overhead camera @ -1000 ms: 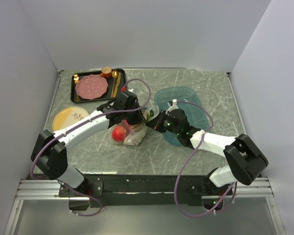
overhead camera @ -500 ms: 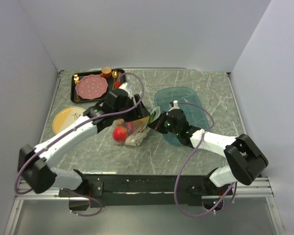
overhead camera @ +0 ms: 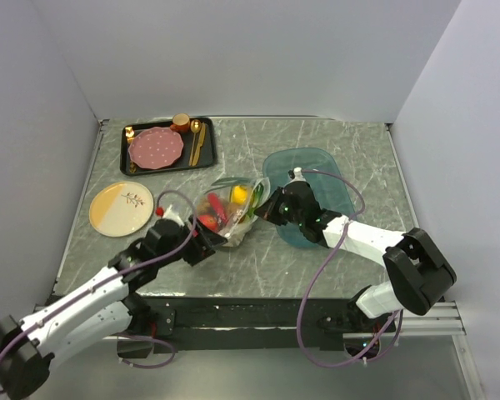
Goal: Place the food in the zip-top bag and seal the zipper
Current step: Zip the zipper food storage bag at the center of the board.
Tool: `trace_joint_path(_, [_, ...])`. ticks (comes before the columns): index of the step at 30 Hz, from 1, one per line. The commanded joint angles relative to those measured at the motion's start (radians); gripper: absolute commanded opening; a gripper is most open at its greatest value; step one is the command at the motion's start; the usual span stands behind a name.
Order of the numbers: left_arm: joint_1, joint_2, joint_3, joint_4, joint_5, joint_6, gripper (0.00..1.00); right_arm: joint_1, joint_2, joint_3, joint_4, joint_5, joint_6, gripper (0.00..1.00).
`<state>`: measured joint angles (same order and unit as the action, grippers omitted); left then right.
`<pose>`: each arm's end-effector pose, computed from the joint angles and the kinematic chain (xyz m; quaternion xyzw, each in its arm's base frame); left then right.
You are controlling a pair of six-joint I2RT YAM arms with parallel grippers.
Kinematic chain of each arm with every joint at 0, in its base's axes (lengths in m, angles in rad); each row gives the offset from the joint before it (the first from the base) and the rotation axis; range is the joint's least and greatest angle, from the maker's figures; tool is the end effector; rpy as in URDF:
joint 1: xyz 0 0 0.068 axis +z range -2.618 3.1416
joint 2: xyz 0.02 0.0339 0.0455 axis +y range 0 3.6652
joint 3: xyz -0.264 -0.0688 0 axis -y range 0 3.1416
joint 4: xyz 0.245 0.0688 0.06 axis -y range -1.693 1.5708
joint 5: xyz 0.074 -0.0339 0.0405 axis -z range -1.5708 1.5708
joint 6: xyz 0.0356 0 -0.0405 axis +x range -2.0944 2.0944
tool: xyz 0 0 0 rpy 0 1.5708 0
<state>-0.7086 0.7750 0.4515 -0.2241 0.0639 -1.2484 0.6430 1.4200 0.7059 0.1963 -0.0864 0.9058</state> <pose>0.1324 -0.1164 0.2202 -0.2173 0.8441 -0.4215 0.2501 0.2382 0.1823 0.2052 0.0917 0.8592 0.3778 0.3328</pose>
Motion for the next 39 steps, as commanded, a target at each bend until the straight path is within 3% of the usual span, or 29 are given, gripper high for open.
trace_joint_path(1, [-0.003,-0.105,-0.097,0.253,-0.001,-0.249,0.72,-0.006,-0.03,0.044,-0.008,0.025,-0.027,0.0])
trace_joint_path(8, [-0.002,-0.048,-0.194,0.48,-0.059,-0.436,0.78,-0.006,-0.053,0.035,-0.008,0.023,-0.027,0.0])
trace_joint_path(13, [0.008,0.113,-0.214,0.614,-0.001,-0.603,0.72,-0.006,-0.067,0.018,-0.008,0.024,-0.024,0.0])
trace_joint_path(19, [0.008,0.147,-0.279,0.701,-0.018,-0.733,0.65,-0.006,-0.087,0.007,-0.003,0.03,-0.018,0.0])
trace_joint_path(29, [0.024,0.033,-0.275,0.56,-0.124,-0.741,0.58,-0.005,-0.082,0.003,0.003,0.02,-0.022,0.0])
trace_joint_path(33, [0.044,0.084,-0.251,0.54,-0.098,-0.732,0.53,-0.006,-0.081,0.001,0.009,0.011,-0.019,0.0])
trace_joint_path(36, [0.055,0.142,-0.257,0.621,-0.076,-0.741,0.48,-0.005,-0.081,0.001,0.011,0.011,-0.016,0.0])
trace_joint_path(39, [0.06,0.194,-0.219,0.64,-0.069,-0.718,0.49,-0.006,-0.082,0.004,0.003,0.011,-0.019,0.0])
